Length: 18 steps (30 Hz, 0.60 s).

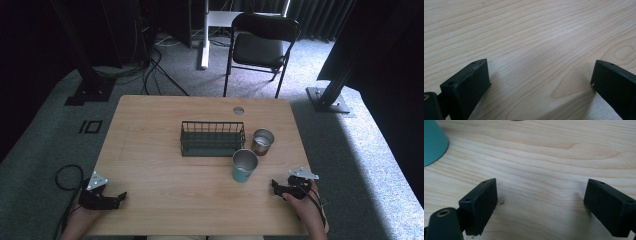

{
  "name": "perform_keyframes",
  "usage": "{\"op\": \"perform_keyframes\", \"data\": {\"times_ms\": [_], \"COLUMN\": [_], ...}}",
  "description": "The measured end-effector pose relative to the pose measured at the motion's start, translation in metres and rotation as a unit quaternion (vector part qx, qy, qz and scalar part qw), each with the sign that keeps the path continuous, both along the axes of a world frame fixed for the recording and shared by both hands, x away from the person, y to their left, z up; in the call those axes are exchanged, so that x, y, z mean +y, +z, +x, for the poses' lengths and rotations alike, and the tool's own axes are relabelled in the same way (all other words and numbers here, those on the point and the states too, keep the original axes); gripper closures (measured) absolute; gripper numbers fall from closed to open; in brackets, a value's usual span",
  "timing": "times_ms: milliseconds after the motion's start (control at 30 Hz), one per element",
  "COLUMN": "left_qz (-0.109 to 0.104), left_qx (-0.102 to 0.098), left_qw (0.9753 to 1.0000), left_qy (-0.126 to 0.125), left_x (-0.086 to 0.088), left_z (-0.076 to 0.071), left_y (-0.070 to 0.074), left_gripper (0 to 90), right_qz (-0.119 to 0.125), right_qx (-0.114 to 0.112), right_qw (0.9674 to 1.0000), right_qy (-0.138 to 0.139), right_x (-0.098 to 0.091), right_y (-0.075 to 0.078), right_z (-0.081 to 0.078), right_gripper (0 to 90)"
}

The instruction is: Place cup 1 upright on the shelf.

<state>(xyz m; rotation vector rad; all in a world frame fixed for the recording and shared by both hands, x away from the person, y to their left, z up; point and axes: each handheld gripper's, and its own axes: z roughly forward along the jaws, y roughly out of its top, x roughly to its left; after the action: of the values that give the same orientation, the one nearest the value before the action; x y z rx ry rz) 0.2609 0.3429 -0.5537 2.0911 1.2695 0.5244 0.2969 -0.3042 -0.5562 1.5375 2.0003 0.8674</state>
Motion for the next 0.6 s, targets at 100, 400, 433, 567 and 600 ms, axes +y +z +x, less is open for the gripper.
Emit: {"op": "perform_keyframes", "data": {"times_ms": [100, 400, 433, 567, 600], "left_qz": [0.006, 0.01, 0.006, -0.004, -0.004], "left_qx": [-0.003, -0.006, -0.006, -0.005, -0.007], "left_qw": [1.0, 0.9996, 0.9996, 0.9992, 0.9989], "left_qy": [-0.001, -0.025, -0.028, -0.039, -0.045], "left_x": [-0.001, -0.013, -0.014, -0.019, -0.022], "left_z": [-0.001, -0.003, -0.003, -0.002, -0.002], "left_y": [0.001, 0.002, 0.002, 0.004, 0.005], "left_gripper": [2.7, 2.7, 2.7, 2.7, 2.7], "right_qz": [0.0, 0.0, 0.0, -0.001, 0.0], "right_qx": [0.0, 0.0, 0.0, 0.0, 0.0], "right_qw": [1.0, 1.0, 1.0, 1.0, 1.0], "right_qy": [0.0, 0.0, 0.0, 0.0, 0.0], "right_x": [0.0, 0.0, 0.0, 0.0, 0.0], "right_y": [0.0, 0.0, 0.0, 0.0, 0.0], "right_z": [0.0, 0.0, 0.0, 0.0, 0.0], "right_gripper": [11.4, 11.4, 11.4, 11.4, 11.4]}}
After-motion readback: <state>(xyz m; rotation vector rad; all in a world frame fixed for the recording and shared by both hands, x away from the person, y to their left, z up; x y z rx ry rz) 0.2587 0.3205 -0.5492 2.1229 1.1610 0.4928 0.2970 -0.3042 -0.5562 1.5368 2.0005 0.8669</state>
